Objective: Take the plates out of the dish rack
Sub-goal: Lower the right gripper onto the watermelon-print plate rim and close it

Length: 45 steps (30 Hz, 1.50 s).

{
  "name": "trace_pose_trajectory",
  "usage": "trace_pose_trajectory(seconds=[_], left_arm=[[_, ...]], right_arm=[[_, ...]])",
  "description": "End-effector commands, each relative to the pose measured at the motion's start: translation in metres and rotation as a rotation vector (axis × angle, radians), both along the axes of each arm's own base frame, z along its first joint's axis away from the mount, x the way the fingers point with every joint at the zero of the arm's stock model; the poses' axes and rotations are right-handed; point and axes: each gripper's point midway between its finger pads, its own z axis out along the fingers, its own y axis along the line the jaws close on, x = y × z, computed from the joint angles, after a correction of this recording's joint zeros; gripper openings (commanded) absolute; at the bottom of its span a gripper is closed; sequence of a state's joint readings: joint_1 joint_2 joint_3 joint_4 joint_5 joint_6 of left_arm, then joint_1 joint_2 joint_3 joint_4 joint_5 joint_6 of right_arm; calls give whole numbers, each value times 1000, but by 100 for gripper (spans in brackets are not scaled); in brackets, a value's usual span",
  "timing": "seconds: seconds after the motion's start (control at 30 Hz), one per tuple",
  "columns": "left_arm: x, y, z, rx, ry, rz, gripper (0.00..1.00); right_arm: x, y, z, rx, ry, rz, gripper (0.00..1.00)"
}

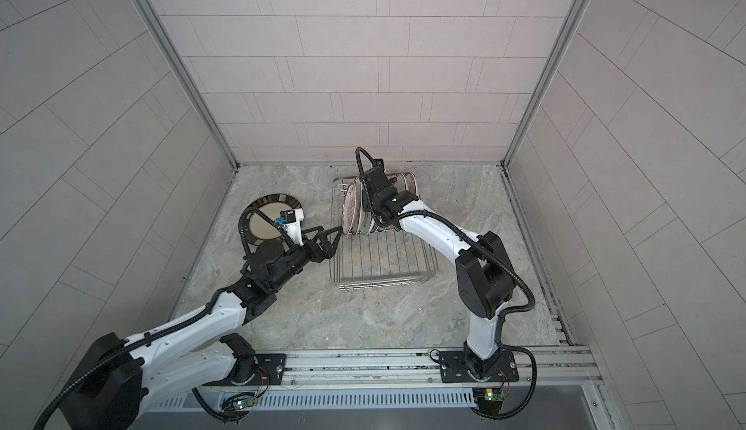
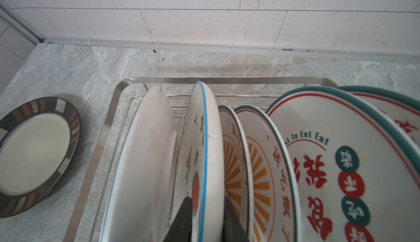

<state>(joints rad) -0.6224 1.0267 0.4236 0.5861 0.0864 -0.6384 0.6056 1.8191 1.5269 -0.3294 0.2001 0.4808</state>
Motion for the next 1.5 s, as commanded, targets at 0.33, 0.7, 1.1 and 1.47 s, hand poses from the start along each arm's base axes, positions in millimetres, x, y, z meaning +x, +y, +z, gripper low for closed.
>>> trace_pose_trajectory(seconds=[0.33,0.7,1.1,1.47], left_arm=[[3,7,5,-2,-20,47,100],[2,12,2,2,-17,66,100],[-2,26,0,1,-22,124,100],[-3,26,-1,-6,-18,121,100]], right_arm=[[8,-3,-14,-45,17,-94,25],[6,3,22,-103,-75,-115,21],[3,3,22,-130,-61,-107,22],[11,10,-4,-80,14,-86,21]])
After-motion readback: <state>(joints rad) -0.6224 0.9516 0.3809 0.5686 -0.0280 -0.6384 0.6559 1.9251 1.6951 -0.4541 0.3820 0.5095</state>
